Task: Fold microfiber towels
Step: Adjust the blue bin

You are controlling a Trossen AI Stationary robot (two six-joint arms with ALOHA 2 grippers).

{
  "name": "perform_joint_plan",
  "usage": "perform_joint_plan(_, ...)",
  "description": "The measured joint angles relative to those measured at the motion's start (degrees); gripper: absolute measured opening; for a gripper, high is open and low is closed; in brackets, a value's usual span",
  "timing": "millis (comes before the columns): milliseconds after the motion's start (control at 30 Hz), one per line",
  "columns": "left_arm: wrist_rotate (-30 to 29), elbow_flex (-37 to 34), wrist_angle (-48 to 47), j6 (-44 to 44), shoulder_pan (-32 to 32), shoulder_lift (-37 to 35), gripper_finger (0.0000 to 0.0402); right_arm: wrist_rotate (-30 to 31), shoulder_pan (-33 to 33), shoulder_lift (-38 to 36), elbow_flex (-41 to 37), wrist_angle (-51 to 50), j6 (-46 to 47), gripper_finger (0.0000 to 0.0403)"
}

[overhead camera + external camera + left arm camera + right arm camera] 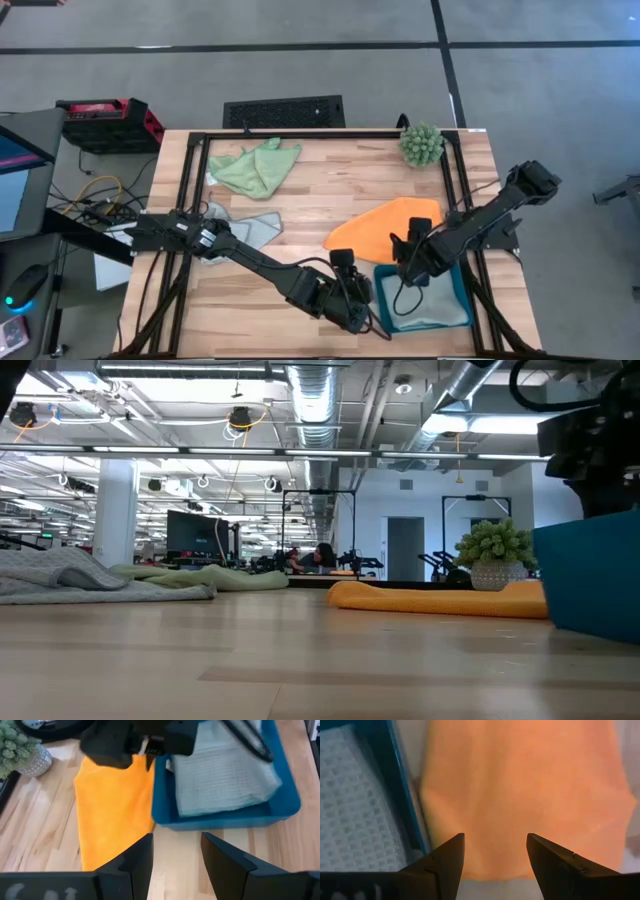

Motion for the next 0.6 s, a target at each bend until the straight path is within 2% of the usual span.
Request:
perform_joint_plan(400,0.0,0.0,-0.3,-0.1,0.0,0.0,0.0158,-6.5,6.5,0.0,0.0,3.1,4.5,0.024)
perform_joint_plan(467,0.0,0.0,-0.4,-0.1,0.0,0.0,0.0158,-6.3,7.3,0.0,0.0,3.0,4.6,0.024)
perform_joint_plan(600,0.1,0.0,-5.2,-5.0,0.3,0.0,0.0158,-1.5,8.9,-1.0,1.9,0.1,6.5,0.024)
